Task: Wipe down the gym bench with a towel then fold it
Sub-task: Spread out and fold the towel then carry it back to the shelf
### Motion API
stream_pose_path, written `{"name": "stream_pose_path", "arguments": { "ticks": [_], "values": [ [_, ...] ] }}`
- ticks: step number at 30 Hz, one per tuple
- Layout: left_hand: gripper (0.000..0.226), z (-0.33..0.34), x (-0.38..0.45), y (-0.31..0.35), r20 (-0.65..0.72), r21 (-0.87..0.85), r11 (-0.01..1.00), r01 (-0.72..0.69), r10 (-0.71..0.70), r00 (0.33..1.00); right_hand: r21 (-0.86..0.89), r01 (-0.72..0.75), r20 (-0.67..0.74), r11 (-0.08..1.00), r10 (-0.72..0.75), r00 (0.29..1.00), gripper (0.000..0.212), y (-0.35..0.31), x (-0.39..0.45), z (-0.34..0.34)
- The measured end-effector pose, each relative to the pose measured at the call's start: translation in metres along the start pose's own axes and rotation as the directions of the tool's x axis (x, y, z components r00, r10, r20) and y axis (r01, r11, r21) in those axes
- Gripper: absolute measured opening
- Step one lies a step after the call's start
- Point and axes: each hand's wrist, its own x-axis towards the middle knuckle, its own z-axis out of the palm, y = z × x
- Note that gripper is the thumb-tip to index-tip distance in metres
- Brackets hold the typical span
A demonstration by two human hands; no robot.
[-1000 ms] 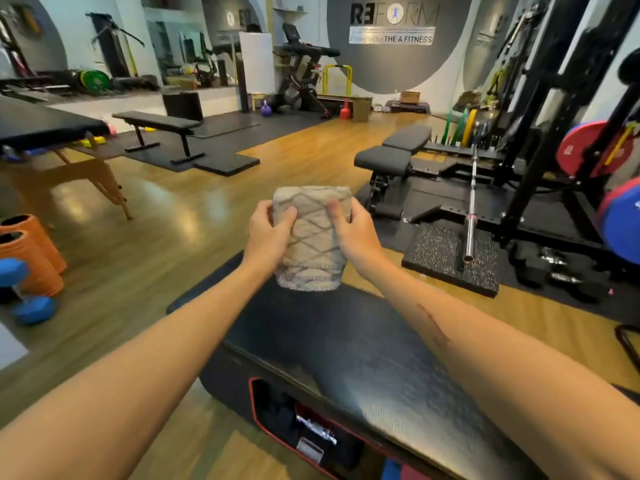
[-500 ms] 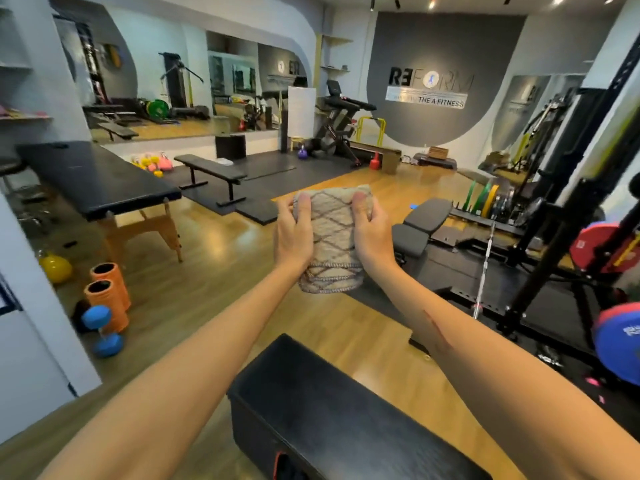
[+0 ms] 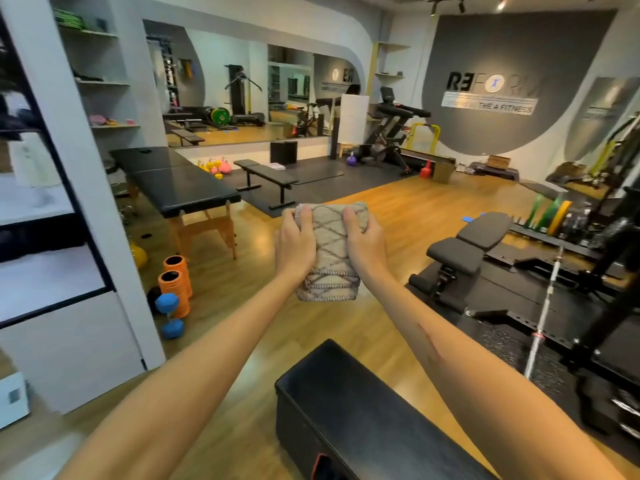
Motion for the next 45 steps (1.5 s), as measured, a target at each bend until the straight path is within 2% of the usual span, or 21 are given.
{"name": "stream_pose_path", "arguments": {
  "ticks": [2, 10, 15, 21, 24, 28, 30, 34, 42, 45],
  "values": [
    [0.036, -0.009, 0.016, -0.001, -0.003, 0.008, 1.0, -0.021, 0.021, 1.0, 0.011, 0.009, 0.031, 1.0, -0.009, 0.999, 0.031, -0.002, 0.013, 0.012],
    [0.034, -0.014, 0.097, -0.041, 0.019, 0.027, 0.999, 0.025, -0.025, 1.0, 0.049, 0.018, 0.19, 0.999, -0.027, 0.981, 0.037, 0.035, 0.086, 0.068],
    [0.036, -0.011, 0.16, -0.071, -0.073, 0.102, 0.994, 0.05, -0.043, 0.996, 0.057, 0.064, 0.285, 0.996, -0.078, 0.955, 0.042, 0.056, 0.143, 0.119],
    [0.033, -0.017, 0.213, -0.091, -0.215, 0.061, 0.997, 0.056, -0.041, 0.976, 0.099, 0.087, 0.387, 0.991, -0.119, 0.914, 0.035, 0.055, 0.196, 0.175],
    [0.031, -0.025, 0.248, -0.112, -0.213, 0.03, 0.997, 0.07, -0.062, 0.975, 0.105, 0.099, 0.388, 0.99, -0.132, 0.912, 0.042, 0.06, 0.219, 0.207],
    [0.06, -0.042, 0.306, -0.149, -0.153, -0.074, 0.987, 0.143, -0.153, 0.976, 0.122, 0.111, 0.385, 0.986, -0.15, 0.911, 0.042, 0.065, 0.251, 0.257],
    [0.054, -0.051, 0.339, -0.166, -0.143, -0.066, 0.988, 0.139, -0.147, 0.979, 0.122, 0.11, 0.392, 0.986, -0.15, 0.908, 0.034, 0.067, 0.271, 0.288],
    [0.037, -0.072, 0.411, -0.193, -0.174, 0.022, 0.999, 0.038, -0.033, 0.984, 0.132, 0.098, 0.394, 0.986, -0.143, 0.908, 0.025, 0.072, 0.319, 0.358],
    [0.032, -0.108, 0.543, -0.246, -0.18, 0.064, 0.998, 0.0, 0.012, 0.984, 0.134, 0.042, 0.372, 0.99, -0.089, 0.924, 0.04, 0.077, 0.4, 0.483],
    [0.031, -0.111, 0.582, -0.262, -0.194, 0.061, 0.998, -0.001, 0.013, 0.981, 0.131, 0.039, 0.373, 0.991, -0.086, 0.924, 0.038, 0.08, 0.429, 0.513]
  ]
}}
